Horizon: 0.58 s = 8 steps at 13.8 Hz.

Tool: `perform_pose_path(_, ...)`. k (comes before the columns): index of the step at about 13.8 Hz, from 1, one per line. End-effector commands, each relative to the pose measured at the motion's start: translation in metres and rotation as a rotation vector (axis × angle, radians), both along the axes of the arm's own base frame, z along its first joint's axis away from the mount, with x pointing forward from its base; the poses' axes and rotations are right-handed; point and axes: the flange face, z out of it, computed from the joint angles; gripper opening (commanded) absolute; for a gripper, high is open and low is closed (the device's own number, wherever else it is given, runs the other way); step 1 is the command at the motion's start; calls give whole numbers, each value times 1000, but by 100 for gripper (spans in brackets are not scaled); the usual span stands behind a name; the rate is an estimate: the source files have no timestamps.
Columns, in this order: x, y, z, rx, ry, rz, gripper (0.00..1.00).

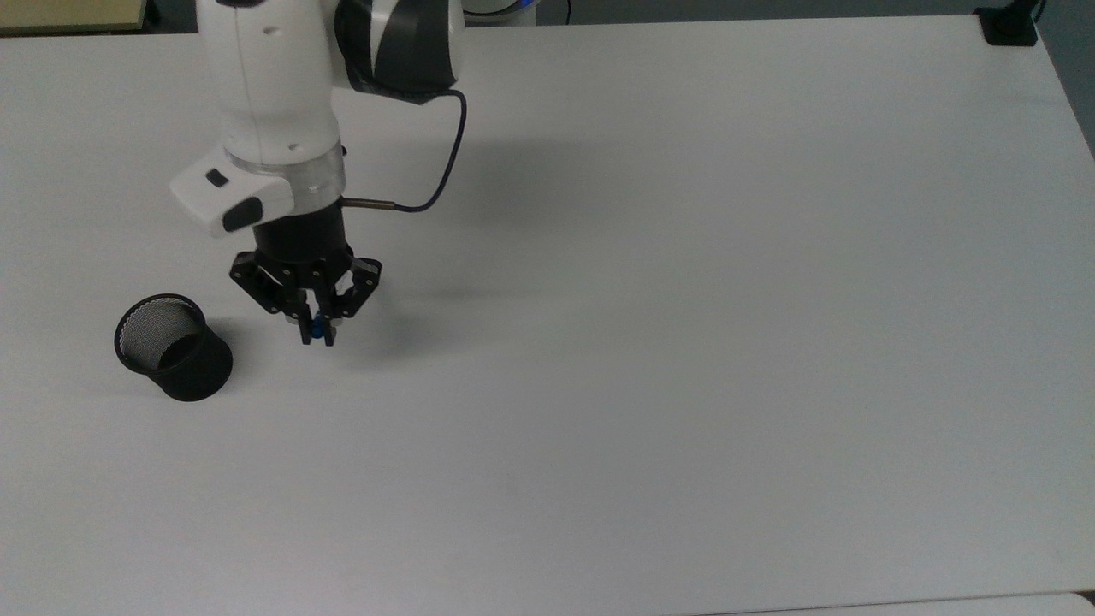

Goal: Remove the marker
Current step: 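Lower the marker onto the table and open the gripper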

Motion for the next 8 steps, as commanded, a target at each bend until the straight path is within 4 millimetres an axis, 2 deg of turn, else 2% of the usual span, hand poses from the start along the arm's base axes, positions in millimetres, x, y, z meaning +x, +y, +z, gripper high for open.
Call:
perform_pose_path(1, 5, 27, -35, -2, 58, 64, 7)
perform_pose_path(6, 10, 58, -71, 9, 94, 101, 16)
perform_pose_path(7, 11, 64, -80, 9, 106, 109, 35)
perform_pose_path(8, 11, 68, -82, 9, 109, 116, 46)
